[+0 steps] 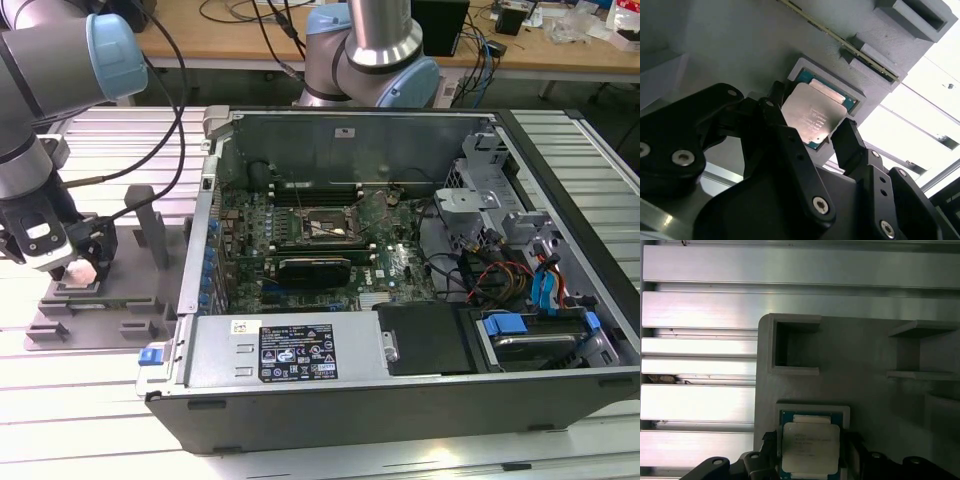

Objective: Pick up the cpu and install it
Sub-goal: 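Pick up the cpu and move it towards the insertion slot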

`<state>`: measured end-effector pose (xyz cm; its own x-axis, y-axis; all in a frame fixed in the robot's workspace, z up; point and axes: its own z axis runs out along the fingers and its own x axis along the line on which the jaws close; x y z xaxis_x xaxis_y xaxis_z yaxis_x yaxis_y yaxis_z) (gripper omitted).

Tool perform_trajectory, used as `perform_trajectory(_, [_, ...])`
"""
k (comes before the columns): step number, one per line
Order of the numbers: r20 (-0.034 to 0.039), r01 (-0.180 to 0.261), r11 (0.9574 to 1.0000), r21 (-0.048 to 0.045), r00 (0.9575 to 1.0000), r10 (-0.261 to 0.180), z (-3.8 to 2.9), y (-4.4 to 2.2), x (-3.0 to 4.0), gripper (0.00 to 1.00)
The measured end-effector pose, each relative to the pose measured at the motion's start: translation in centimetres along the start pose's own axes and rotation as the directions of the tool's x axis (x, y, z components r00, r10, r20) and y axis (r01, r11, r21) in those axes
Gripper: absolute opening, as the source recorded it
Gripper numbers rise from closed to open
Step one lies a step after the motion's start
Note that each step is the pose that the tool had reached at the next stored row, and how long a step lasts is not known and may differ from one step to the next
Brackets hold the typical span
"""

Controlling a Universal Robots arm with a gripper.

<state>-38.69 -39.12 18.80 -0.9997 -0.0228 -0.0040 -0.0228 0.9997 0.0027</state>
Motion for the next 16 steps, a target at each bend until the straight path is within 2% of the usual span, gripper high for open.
perform_trajectory(2, [0.0000, 0.000, 1.0000, 0.0000, 1.0000, 0.000, 0.00, 0.00, 0.00, 0.64])
perform_trajectory(3, [0.0000, 0.000, 1.0000, 0.0000, 1.0000, 0.000, 0.00, 0.00, 0.01, 0.56])
perform_trajectory(16, [0.0001, -0.015, 0.9999, 0.0000, 0.9999, 0.015, -0.12, 0.00, 0.03, 0.55])
